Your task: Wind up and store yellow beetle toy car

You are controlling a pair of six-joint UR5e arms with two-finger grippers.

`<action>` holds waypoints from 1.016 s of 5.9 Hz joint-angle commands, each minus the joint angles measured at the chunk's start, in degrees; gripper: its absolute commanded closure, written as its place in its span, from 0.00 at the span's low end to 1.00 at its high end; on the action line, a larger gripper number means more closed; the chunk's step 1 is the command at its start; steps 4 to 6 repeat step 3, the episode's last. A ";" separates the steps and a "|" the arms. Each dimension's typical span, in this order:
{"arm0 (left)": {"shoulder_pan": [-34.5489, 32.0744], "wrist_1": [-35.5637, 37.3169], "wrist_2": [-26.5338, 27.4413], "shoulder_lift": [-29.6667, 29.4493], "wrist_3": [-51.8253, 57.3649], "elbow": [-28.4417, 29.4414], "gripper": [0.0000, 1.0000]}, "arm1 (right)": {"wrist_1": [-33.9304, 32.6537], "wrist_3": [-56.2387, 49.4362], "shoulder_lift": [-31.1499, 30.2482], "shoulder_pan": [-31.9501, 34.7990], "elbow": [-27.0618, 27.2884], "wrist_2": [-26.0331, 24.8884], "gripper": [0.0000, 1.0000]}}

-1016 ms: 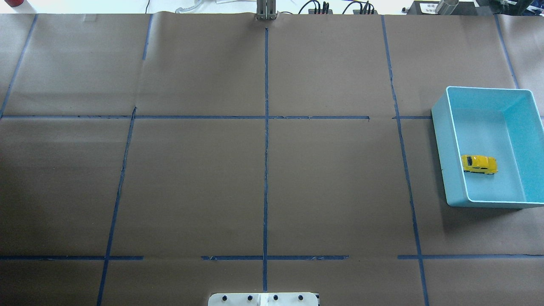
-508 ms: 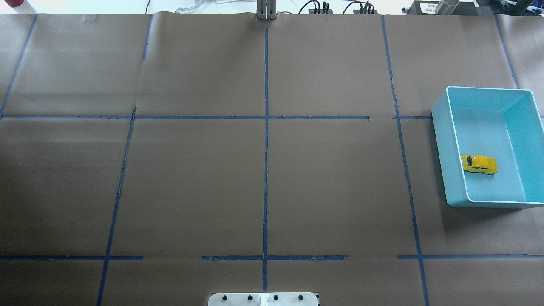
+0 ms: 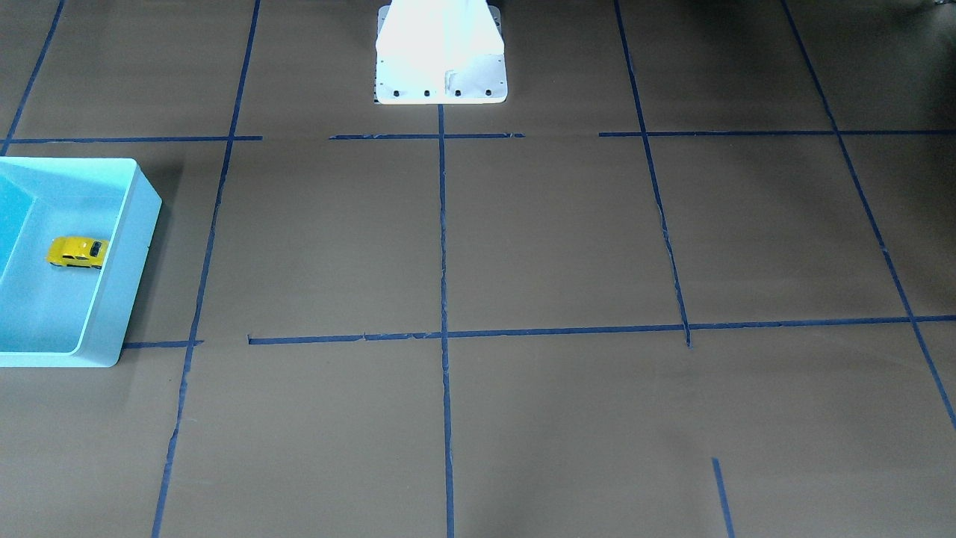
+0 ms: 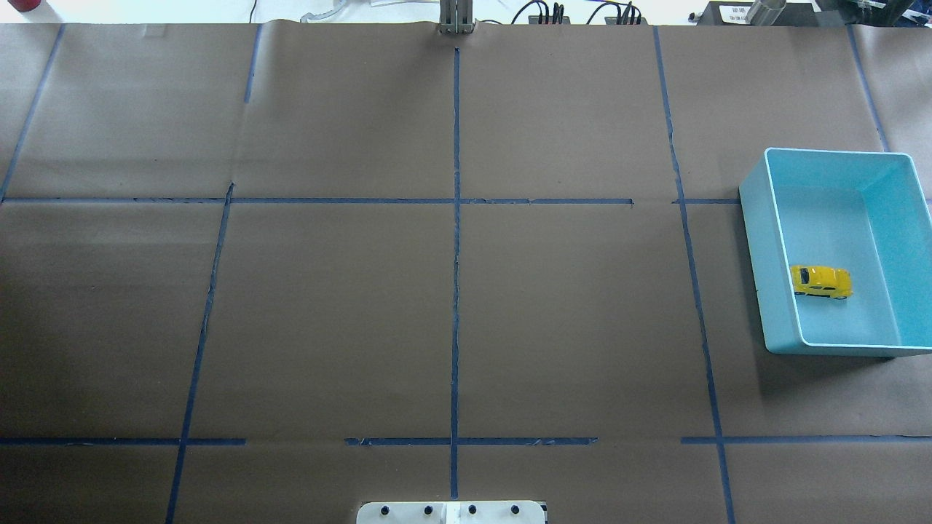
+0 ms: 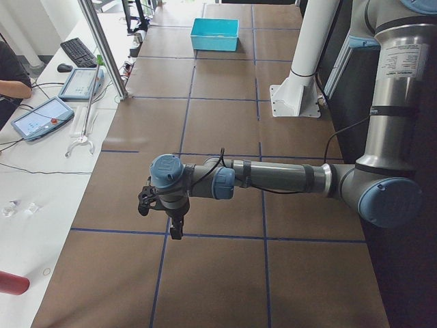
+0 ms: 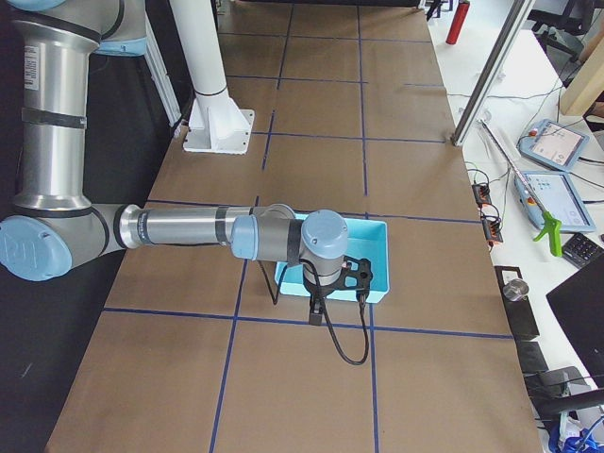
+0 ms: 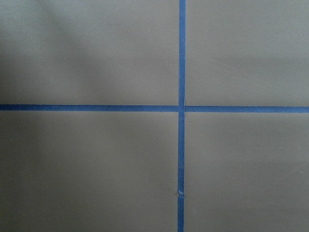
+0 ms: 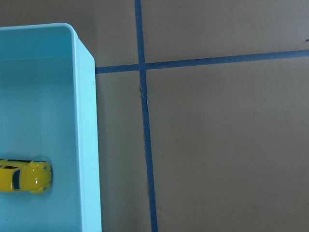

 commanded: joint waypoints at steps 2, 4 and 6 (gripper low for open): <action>0.00 0.00 0.06 0.00 0.00 -0.26 0.00 | -1.56 -1.63 -0.24 -1.08 1.46 -2.44 0.00; 0.00 0.00 0.06 0.00 0.00 -0.26 0.00 | -1.39 -4.07 -0.59 -1.08 1.11 -2.45 0.00; 0.00 0.00 0.06 0.00 0.00 -0.26 0.00 | -1.39 -4.07 -0.59 -1.08 1.11 -2.45 0.00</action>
